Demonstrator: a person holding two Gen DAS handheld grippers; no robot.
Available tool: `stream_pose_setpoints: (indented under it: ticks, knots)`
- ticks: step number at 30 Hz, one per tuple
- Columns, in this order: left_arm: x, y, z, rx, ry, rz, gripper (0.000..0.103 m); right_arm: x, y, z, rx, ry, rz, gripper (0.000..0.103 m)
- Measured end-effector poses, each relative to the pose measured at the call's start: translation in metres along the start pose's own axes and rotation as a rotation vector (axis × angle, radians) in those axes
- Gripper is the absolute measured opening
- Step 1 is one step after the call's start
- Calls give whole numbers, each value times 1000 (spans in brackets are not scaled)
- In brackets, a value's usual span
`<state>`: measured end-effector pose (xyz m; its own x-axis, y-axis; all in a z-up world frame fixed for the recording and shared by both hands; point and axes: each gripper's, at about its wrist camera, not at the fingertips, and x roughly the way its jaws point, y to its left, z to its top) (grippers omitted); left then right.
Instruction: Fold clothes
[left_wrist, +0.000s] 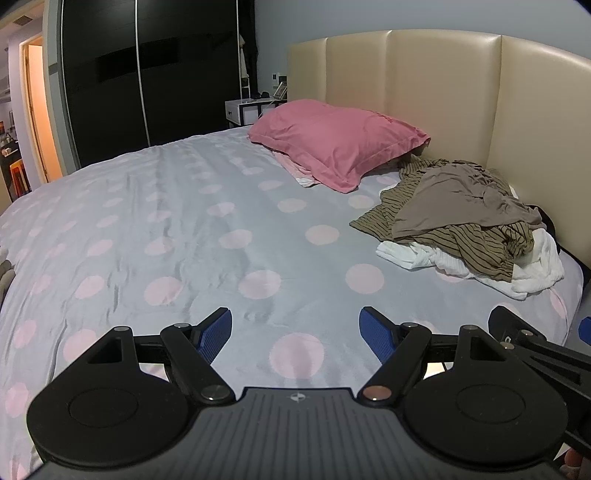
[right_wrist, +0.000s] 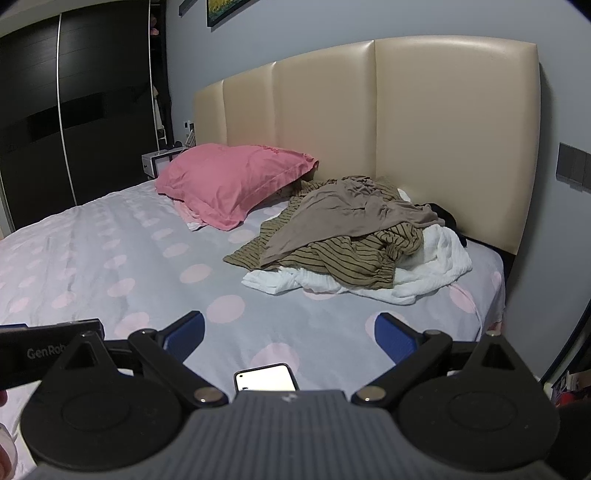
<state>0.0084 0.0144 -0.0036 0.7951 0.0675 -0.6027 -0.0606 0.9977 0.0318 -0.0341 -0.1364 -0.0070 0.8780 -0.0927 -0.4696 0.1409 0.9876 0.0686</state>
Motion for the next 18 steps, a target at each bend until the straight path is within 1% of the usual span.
stream_pose_setpoints:
  ticks: [5,10,12,14,16,18]
  knots:
    - [7,-1,5,21,6,9,76,5,-1,1,-8,9,-1,99]
    - [22,9,17,19,34,8,76,18,-10,14,3,59,24,99]
    - [29,16,21,24,45,11,76,29,-15,23,2,90,57,99]
    - [37,25,23,29,53,27,76,42,-22,35,-2,129,129,99]
    - [48,37,25,33,67,54,76,57,-31,49,-13,140,199,98]
    - [59,51,24,28,83,83,76,75,-34,62,-67,142,220,98]
